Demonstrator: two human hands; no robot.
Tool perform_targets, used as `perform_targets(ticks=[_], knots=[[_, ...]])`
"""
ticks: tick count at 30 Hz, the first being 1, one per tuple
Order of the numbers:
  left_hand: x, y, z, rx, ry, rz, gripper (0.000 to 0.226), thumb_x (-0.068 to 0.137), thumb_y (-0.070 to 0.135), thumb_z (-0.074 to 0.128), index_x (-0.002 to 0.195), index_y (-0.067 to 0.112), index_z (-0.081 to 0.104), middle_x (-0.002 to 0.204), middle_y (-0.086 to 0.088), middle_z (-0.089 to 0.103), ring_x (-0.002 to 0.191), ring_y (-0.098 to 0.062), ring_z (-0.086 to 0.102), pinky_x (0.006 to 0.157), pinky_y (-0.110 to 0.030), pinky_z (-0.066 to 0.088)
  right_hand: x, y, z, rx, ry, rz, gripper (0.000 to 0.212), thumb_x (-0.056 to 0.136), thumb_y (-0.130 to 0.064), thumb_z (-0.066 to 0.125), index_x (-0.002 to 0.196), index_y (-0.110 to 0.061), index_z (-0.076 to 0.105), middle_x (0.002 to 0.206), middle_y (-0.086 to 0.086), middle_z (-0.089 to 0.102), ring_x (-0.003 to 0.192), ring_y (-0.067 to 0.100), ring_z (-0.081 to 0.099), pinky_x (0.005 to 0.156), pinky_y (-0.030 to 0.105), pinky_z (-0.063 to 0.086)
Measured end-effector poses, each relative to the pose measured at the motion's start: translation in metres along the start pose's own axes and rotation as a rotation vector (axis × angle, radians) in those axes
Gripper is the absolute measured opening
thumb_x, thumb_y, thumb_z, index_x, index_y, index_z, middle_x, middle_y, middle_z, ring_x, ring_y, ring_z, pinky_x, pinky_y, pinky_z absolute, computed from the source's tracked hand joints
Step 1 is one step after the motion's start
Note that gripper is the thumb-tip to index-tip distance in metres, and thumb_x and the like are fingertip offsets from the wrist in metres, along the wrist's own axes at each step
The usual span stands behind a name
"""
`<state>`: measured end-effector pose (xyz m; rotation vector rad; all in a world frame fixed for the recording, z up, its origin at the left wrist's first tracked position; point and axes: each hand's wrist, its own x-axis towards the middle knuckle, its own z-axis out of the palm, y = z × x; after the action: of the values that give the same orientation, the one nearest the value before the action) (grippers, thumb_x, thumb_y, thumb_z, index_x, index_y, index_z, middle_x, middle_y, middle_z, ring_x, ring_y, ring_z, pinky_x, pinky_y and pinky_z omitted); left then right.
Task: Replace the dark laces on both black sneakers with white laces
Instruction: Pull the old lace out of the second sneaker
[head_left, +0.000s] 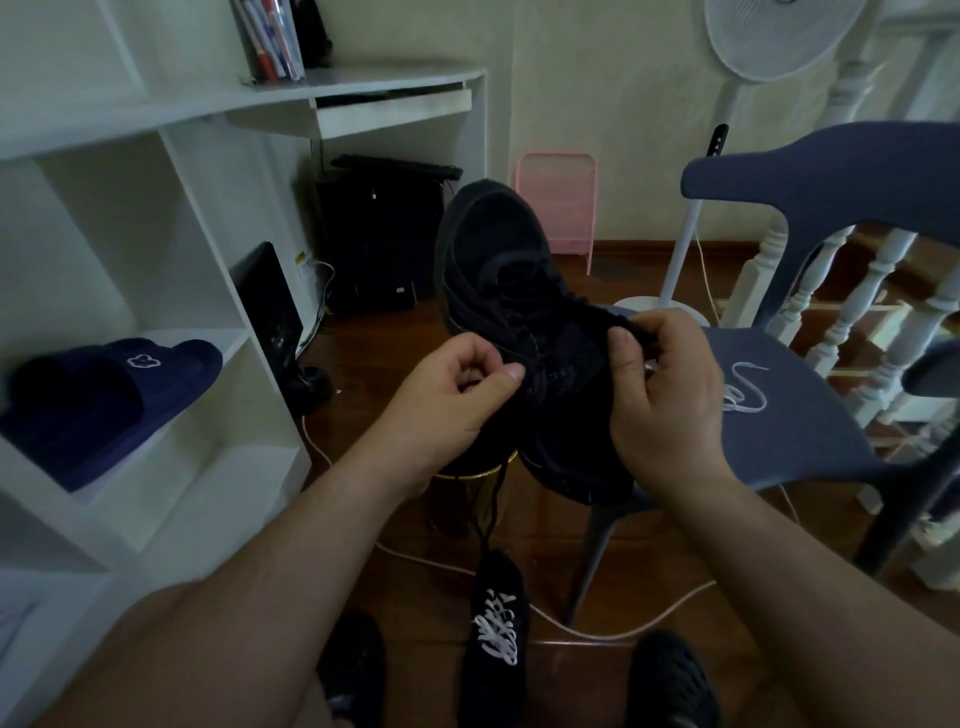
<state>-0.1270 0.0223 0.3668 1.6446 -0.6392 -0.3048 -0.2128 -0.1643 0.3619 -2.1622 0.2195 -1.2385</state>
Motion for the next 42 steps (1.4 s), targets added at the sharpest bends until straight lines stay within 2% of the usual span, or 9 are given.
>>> perform_targets(ticks=[8, 13, 21, 24, 28, 32, 36, 38, 42], knots=[[-0.007, 0.003, 0.009, 0.278, 0.083, 0.046, 0.044, 0.076, 0.049, 0.083, 0.103, 0.039, 0.050, 0.101, 0.009, 0.055, 0.085, -0.004, 0.056, 0.071, -0.019, 0.047, -0.005, -0.004, 0.005, -0.003, -0.004, -0.126, 0.011, 0.105, -0.015, 0.053, 0.101, -0.006, 0.053, 0.095, 0.003, 0.047, 0.082, 0.009, 0.042, 0.074, 0.013, 0.035], [-0.014, 0.001, 0.016, 0.576, 0.305, 0.385, 0.018, 0.096, 0.027, 0.071, 0.110, 0.031, 0.061, 0.103, 0.016, 0.055, 0.088, -0.003, 0.056, 0.068, -0.019, 0.046, -0.005, -0.005, 0.010, 0.003, 0.016, -0.122, 0.013, 0.105, -0.017, 0.050, 0.101, -0.004, 0.052, 0.096, 0.004, 0.046, 0.082, 0.013, 0.043, 0.073, 0.025, 0.036], [-0.013, -0.002, 0.007, 0.724, 0.410, 0.657, 0.017, 0.089, 0.001, 0.071, 0.100, 0.013, 0.076, 0.113, -0.003, 0.061, 0.099, -0.012, 0.060, 0.078, -0.025, 0.054, -0.003, -0.012, 0.006, 0.061, 0.045, -0.003, 0.006, 0.106, -0.025, 0.046, 0.101, -0.022, 0.043, 0.095, 0.000, 0.049, 0.083, 0.013, 0.047, 0.070, 0.017, 0.036], [-0.007, -0.001, -0.004, 0.766, 0.428, 0.665, 0.016, 0.090, 0.004, 0.072, 0.101, 0.013, 0.078, 0.116, -0.002, 0.062, 0.100, -0.013, 0.061, 0.077, -0.030, 0.056, -0.001, -0.010, 0.004, 0.044, 0.071, 0.024, 0.009, 0.105, -0.025, 0.043, 0.098, -0.019, 0.045, 0.093, 0.002, 0.050, 0.083, 0.016, 0.048, 0.071, 0.027, 0.034], [-0.001, 0.003, -0.004, 0.724, 0.482, 0.575, 0.026, 0.095, 0.007, 0.063, 0.117, 0.019, 0.069, 0.116, 0.006, 0.059, 0.101, -0.003, 0.055, 0.082, -0.008, 0.043, 0.003, -0.010, 0.008, 0.049, 0.073, 0.136, 0.016, 0.104, -0.028, 0.039, 0.096, -0.016, 0.047, 0.093, 0.001, 0.049, 0.083, 0.017, 0.047, 0.072, 0.028, 0.032], [0.006, -0.001, -0.002, 0.582, 0.494, 0.383, 0.020, 0.102, 0.020, 0.058, 0.121, 0.024, 0.060, 0.105, 0.012, 0.059, 0.089, -0.001, 0.055, 0.073, -0.005, 0.040, 0.001, -0.015, 0.012, 0.090, 0.081, 0.123, 0.015, 0.103, -0.026, 0.041, 0.094, -0.016, 0.048, 0.089, 0.000, 0.050, 0.080, 0.016, 0.047, 0.068, 0.028, 0.036], [0.006, -0.002, -0.005, 0.552, 0.503, 0.406, 0.013, 0.102, 0.017, 0.058, 0.112, 0.022, 0.064, 0.094, 0.010, 0.062, 0.083, -0.003, 0.058, 0.067, -0.014, 0.043, 0.005, -0.011, 0.014, 0.103, -0.142, 0.257, 0.021, 0.103, -0.026, 0.047, 0.083, -0.024, 0.043, 0.073, -0.003, 0.046, 0.062, 0.009, 0.039, 0.057, 0.027, 0.030], [0.003, -0.002, -0.003, 0.611, 0.482, 0.408, 0.011, 0.101, 0.017, 0.059, 0.109, 0.022, 0.065, 0.089, 0.013, 0.058, 0.079, -0.004, 0.055, 0.066, -0.014, 0.042, 0.007, -0.006, 0.015, 0.088, -0.246, 0.294, 0.008, 0.098, -0.022, 0.053, 0.092, -0.026, 0.049, 0.087, -0.003, 0.052, 0.072, 0.009, 0.046, 0.064, 0.030, 0.036], [0.000, -0.003, 0.000, 0.716, 0.450, 0.382, 0.007, 0.100, 0.025, 0.058, 0.106, 0.023, 0.063, 0.087, 0.014, 0.054, 0.079, -0.006, 0.050, 0.061, -0.026, 0.043, 0.004, -0.014, 0.012, -0.027, -0.270, 0.047, 0.037, 0.094, -0.017, 0.053, 0.127, -0.030, 0.062, 0.118, -0.007, 0.049, 0.110, 0.012, 0.049, 0.093, 0.029, 0.043]])
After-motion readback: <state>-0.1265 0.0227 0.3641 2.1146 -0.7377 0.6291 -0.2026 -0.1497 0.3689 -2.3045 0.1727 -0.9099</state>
